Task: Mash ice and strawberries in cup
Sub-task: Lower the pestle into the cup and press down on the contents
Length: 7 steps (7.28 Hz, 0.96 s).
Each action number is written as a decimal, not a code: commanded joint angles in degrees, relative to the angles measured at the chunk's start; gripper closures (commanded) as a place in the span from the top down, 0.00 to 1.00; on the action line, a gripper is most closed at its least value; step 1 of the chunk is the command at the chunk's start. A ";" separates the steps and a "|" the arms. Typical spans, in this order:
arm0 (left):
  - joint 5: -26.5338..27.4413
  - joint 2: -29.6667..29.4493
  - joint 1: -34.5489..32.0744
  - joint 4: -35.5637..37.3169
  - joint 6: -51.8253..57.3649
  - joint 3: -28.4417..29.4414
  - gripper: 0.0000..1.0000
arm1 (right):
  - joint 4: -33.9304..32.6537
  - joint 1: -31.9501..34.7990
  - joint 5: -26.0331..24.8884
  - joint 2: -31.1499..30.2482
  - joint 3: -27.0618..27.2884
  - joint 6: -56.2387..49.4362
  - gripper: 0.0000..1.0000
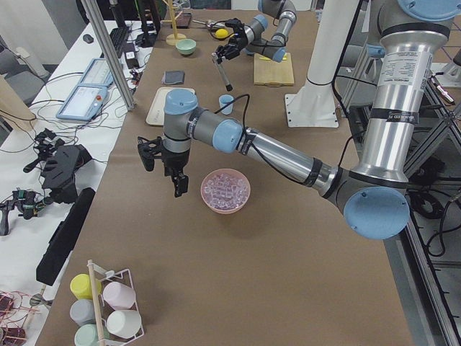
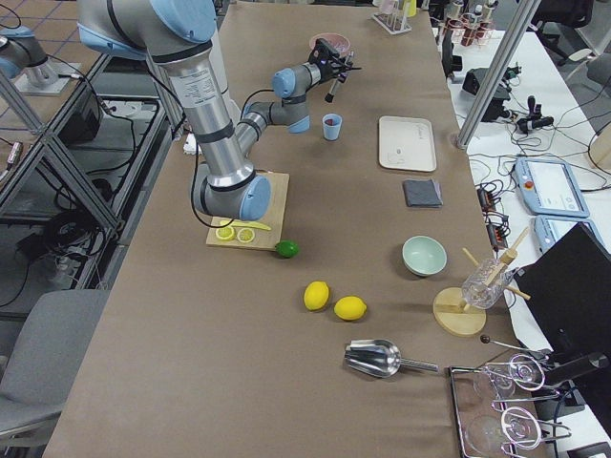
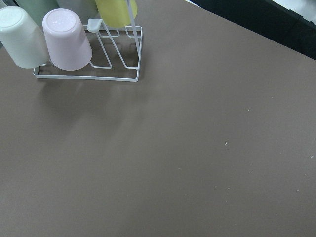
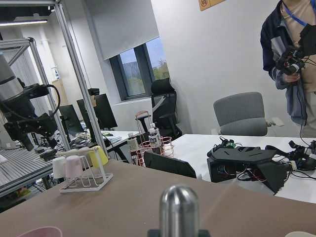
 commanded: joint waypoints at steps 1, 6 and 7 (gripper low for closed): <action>-0.06 -0.07 0.01 -0.08 -0.03 0.91 0.98 | 1.95 1.22 -0.27 2.40 -5.26 -0.06 0.00; -0.15 -0.51 0.36 -0.26 -1.35 1.01 0.98 | 1.51 3.79 1.32 1.43 -5.36 -0.06 0.00; -0.15 -0.60 0.36 -0.26 -1.35 1.01 0.98 | 1.86 1.78 0.18 0.99 -5.36 -0.06 0.00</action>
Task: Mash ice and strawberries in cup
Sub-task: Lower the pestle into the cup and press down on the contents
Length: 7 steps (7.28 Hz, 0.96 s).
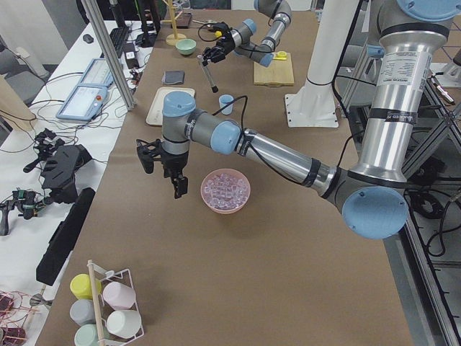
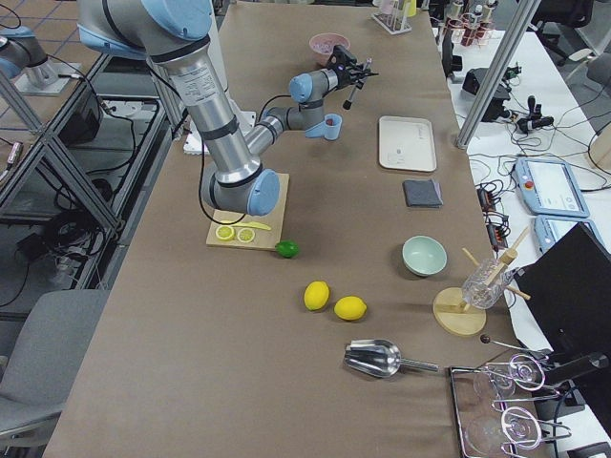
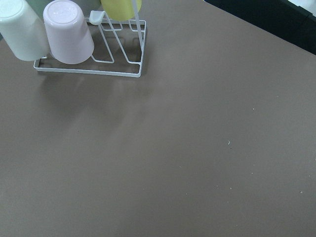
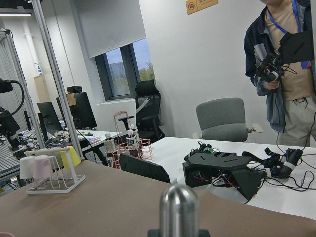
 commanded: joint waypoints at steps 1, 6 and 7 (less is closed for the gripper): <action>0.08 -0.12 0.12 -0.19 0.01 0.14 0.98 | 0.36 -3.40 -3.34 -1.40 0.08 -0.02 0.00; 0.08 -0.47 0.12 -0.80 0.10 1.11 0.98 | -0.43 -3.42 -3.81 -2.64 0.00 -0.11 0.00; 0.08 -0.64 0.12 -0.80 0.19 1.37 0.98 | -0.35 -3.59 -3.81 -3.34 -0.09 -0.02 0.00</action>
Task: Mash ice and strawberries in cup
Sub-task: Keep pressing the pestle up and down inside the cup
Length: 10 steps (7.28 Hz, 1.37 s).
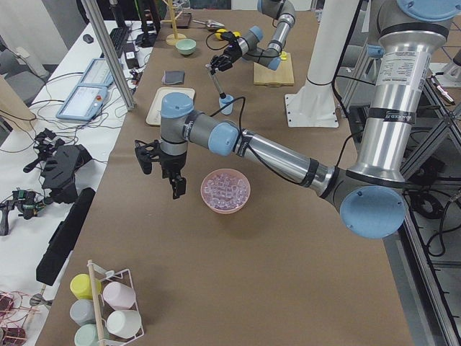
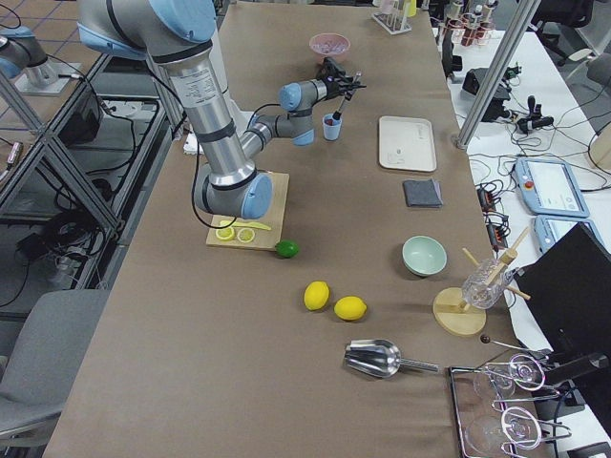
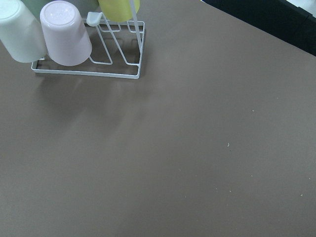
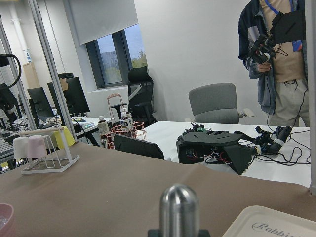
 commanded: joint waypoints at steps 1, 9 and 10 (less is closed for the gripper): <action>0.00 -0.22 0.00 -0.01 0.09 0.44 0.98 | -0.03 -0.39 -0.09 -0.70 -0.16 0.08 0.00; -0.09 -2.07 0.18 -0.01 0.00 1.33 0.98 | -0.12 2.15 0.08 0.44 0.89 0.16 0.00; -0.09 -1.98 0.27 -0.01 -0.09 1.24 0.98 | -0.12 2.25 0.08 0.70 1.15 0.25 0.00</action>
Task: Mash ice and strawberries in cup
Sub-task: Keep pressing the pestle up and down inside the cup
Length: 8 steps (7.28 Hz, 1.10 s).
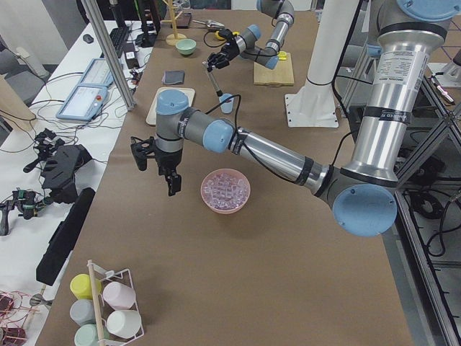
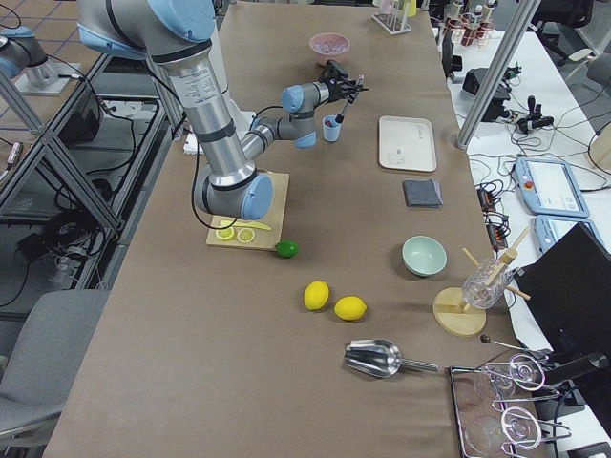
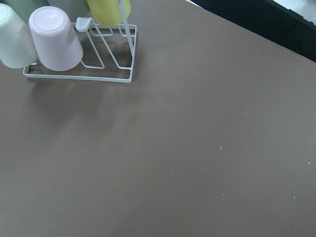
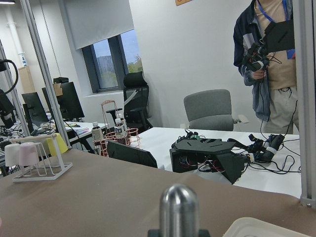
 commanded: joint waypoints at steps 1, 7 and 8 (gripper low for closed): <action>-0.01 -0.01 0.06 0.00 -0.22 -0.13 0.98 | 0.04 0.40 0.12 0.18 0.57 0.12 0.00; -0.01 0.08 0.06 0.00 -0.92 -0.40 0.98 | 0.75 -2.76 -0.23 -3.07 -1.19 0.39 0.00; -0.01 0.08 0.06 0.09 -1.01 -0.75 0.98 | 0.75 -2.76 -0.40 -2.98 -1.01 0.38 0.00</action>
